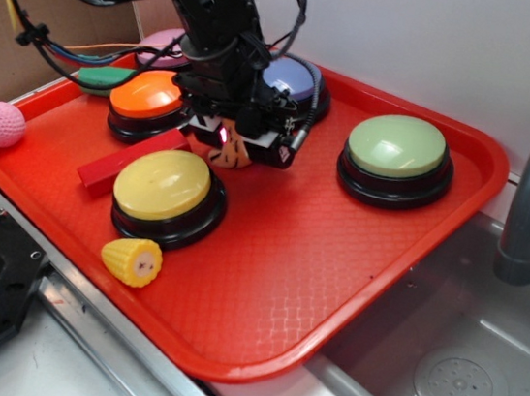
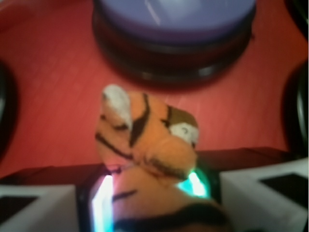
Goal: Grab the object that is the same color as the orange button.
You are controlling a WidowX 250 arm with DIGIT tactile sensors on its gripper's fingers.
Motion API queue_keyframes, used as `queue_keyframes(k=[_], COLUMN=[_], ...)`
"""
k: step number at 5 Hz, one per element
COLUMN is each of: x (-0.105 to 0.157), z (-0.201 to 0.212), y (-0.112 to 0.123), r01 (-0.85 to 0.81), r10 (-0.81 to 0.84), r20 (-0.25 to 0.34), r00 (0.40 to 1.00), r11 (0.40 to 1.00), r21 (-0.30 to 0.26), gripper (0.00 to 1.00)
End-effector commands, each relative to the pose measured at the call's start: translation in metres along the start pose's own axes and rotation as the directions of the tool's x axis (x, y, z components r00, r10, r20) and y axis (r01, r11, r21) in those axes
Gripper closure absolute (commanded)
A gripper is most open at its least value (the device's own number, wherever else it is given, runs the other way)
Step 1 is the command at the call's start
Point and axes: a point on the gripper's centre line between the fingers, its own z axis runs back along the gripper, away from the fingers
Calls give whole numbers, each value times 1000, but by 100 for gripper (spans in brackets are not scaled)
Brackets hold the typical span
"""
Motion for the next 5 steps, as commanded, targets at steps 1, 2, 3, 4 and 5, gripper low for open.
queue_keyframes(k=[1,2,3,4,5], x=[3,-19,-40,-51,-50], z=[101,136,150,153,156], y=[8,30,50,51,54], r01=[36,115,161,154,157], r10=[-36,-116,-161,-153,-157], r20=[36,-39,-6,35,-26], r00=[999,992,987,988,987], r11=[999,993,987,988,987], r21=[-9,-40,-21,-23,28], gripper=[100,100,100,100,99])
